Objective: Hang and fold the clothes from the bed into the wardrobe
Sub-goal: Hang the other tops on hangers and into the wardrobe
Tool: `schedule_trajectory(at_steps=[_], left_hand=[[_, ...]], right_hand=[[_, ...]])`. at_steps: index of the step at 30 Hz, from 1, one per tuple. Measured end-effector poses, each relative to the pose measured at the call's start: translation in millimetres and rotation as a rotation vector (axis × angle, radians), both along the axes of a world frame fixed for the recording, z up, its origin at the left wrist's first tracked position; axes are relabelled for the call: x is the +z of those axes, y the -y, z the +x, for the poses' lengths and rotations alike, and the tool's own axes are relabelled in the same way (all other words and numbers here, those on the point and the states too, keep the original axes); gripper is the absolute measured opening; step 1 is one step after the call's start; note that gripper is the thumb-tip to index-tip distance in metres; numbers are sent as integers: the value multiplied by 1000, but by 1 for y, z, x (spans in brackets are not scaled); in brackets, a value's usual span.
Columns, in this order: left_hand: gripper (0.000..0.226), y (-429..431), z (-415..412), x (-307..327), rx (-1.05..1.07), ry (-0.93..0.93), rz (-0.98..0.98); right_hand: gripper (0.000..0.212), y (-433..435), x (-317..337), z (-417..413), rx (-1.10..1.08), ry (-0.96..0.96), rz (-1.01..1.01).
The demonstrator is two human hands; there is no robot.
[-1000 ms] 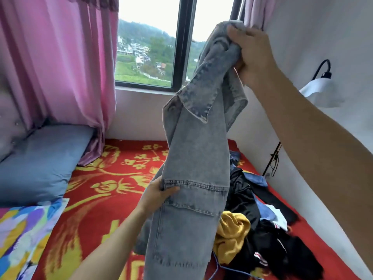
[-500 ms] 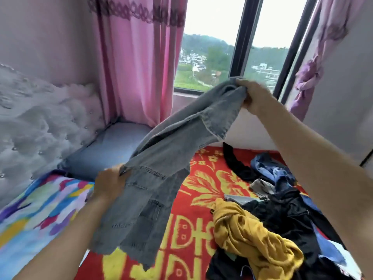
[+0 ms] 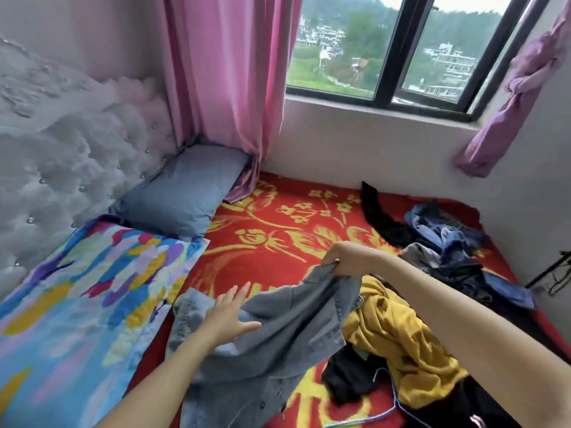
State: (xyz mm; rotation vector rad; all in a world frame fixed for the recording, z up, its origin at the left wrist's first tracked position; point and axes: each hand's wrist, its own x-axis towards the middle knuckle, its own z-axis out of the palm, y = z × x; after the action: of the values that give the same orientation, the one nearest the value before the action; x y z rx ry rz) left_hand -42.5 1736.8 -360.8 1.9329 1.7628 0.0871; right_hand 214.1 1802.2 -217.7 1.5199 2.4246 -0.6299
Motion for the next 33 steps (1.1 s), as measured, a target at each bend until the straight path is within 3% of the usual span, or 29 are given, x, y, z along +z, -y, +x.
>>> schedule_trajectory(at_steps=[3,7,12,15,17,19,21,23,29,31,33], left_hand=[[115,-20,29,31,-68,201,82],[97,-35,60,88,-274,609,-4],[102,-51,81,144,-359,897,-56],[78,-63,89,163,-367,936,-46],[65,-66,88,172,-371,998,-24],[66,-69,80,175,-331,1075,25],[49,-71,70,171,-264,1060,108],[41,-72,62,164,-241,972,178],[52,-73,43,145,-146,699,496],[58,-72,37,140,-48,665,528],[59,-65,33,137,44,612,572]], right_hand=[[36,16,44,13,128,-106,25],[41,24,99,27,145,-285,179],[50,20,146,48,-37,-682,560],[55,23,167,56,-256,-1008,681],[53,24,171,62,-374,-1075,725],[41,22,162,72,-461,-1048,725],[26,21,140,80,-535,-1011,735],[20,20,112,86,-568,-981,724],[12,22,70,87,-546,-868,516],[7,23,75,89,-479,-605,532],[29,27,78,91,-390,-60,646]])
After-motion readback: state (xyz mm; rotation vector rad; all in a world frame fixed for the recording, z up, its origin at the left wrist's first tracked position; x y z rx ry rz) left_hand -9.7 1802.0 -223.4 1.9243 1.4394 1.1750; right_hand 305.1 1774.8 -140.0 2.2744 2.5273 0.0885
